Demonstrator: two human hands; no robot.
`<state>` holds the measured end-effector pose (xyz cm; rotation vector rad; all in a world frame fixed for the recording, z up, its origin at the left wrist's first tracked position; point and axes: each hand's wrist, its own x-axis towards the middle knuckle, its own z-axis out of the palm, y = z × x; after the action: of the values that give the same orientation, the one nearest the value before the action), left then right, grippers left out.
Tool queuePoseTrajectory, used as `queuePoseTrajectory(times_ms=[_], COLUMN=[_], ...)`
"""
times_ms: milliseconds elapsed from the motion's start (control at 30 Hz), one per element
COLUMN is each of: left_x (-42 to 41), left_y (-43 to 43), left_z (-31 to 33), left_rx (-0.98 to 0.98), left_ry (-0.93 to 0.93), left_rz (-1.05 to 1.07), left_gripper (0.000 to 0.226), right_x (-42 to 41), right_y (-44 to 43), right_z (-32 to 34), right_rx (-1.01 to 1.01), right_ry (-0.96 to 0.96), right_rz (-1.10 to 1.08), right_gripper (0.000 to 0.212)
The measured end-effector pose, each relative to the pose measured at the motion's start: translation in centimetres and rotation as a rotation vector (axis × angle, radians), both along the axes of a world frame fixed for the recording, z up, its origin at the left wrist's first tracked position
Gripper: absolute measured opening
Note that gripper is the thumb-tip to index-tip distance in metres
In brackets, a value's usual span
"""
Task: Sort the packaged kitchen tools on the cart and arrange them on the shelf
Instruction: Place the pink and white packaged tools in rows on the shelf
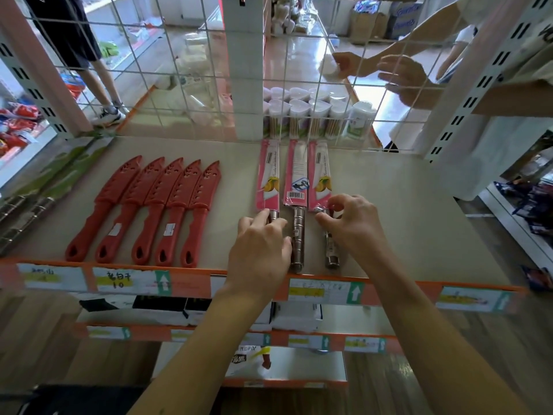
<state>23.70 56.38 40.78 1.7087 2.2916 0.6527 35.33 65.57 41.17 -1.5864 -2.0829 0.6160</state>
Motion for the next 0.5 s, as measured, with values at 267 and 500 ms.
queuePoseTrajectory(times_ms=[267, 500], left_x=[-0.12, -0.12], left_y=[-0.36, -0.3], left_z=[0.44, 0.42], left_rx=[-0.022, -0.065], left_ry=[0.023, 0.078], left_rz=[-0.051, -0.158], left_gripper=[0.032, 0.043], right_x=[0.16, 0.49], right_y=[0.12, 0.33], right_z=[-0.07, -0.32], right_rx=[-0.02, 0.005], right_ry=[0.007, -0.034], right_rz=[-0.021, -0.041], right_gripper=[0.03, 0.026])
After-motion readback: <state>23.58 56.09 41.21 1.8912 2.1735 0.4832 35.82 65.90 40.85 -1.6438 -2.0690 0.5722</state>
